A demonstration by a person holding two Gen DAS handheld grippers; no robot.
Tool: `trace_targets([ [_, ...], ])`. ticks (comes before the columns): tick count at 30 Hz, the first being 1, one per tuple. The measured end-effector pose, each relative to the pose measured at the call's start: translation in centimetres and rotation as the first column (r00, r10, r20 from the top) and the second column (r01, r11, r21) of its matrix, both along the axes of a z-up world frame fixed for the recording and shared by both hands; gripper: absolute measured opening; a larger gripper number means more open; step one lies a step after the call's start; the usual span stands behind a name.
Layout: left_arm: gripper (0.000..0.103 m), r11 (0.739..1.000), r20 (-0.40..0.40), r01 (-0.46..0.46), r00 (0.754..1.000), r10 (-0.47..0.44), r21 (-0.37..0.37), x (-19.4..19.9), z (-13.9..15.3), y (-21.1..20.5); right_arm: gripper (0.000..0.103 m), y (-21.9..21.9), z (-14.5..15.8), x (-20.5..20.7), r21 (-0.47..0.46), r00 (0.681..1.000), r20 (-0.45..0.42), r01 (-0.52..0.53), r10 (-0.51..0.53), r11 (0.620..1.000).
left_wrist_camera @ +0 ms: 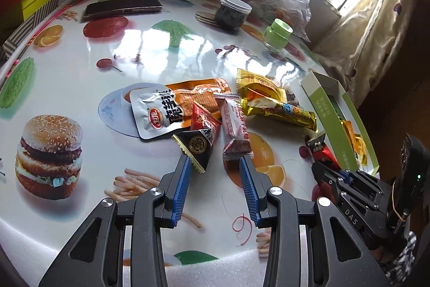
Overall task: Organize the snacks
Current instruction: 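Grasp the black triangular packet with the left gripper while the right holds the red packet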
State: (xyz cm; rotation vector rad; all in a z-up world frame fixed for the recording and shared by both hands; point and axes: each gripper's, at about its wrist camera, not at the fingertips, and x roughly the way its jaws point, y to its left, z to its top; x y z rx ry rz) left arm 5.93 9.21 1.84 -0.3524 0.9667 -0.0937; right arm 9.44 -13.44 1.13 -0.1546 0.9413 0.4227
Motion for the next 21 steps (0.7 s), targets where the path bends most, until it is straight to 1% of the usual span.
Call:
trace_targets([
  [1, 0.039, 1.0, 0.003, -0.002, 1.0, 0.002, 0.025, -0.1, 0.1, -0.1, 0.008, 0.0, 0.0, 0.0, 0.002, 1.0, -0.001, 0.0, 0.0, 1.0],
  [3, 0.039, 0.995, 0.017, -0.024, 1.0, 0.022, 0.098, -0.1, 0.6, 0.0, 0.008, -0.1, 0.0, 0.0, 0.007, 1.0, -0.003, 0.001, -0.001, 1.0],
  [4, 0.039, 0.993, 0.028, -0.035, 0.999, 0.032, 0.109, 0.0, 0.8, 0.3, 0.008, -0.1, 0.0, 0.0, 0.011, 1.0, -0.004, -0.001, 0.001, 1.0],
  [6, 0.039, 0.995, 0.036, -0.046, 0.998, 0.042, 0.093, 0.3, 1.1, 1.1, 0.008, -0.1, 0.0, -0.1, 0.014, 1.0, -0.004, -0.003, 0.003, 1.0],
  [8, 0.039, 0.992, 0.038, -0.049, 0.998, 0.045, 0.117, 0.8, 1.1, 1.3, 0.008, 0.0, 0.0, -0.1, 0.02, 1.0, -0.005, -0.009, 0.009, 1.0],
  [10, 0.039, 0.992, 0.025, -0.03, 0.999, 0.027, 0.123, 1.3, 0.9, 1.2, 0.008, -0.1, 0.0, -0.1, 0.025, 1.0, -0.006, -0.009, 0.009, 1.0],
  [13, 0.039, 0.994, 0.012, 0.0, 1.0, -0.002, 0.108, 2.0, 0.5, 0.9, 0.008, -0.2, 0.0, -0.1, 0.045, 1.0, -0.015, -0.01, 0.011, 0.999],
  [18, 0.039, 0.993, -0.02, -0.013, 1.0, 0.016, 0.121, 2.6, -0.3, 0.7, 0.008, -0.4, 0.0, -0.1, 0.057, 1.0, -0.02, -0.008, 0.009, 0.998],
  [21, 0.039, 0.995, -0.017, -0.012, 1.0, 0.014, 0.097, 2.7, -0.5, 0.7, 0.008, -0.4, 0.0, -0.1, 0.06, 1.0, -0.022, -0.008, 0.01, 0.998],
])
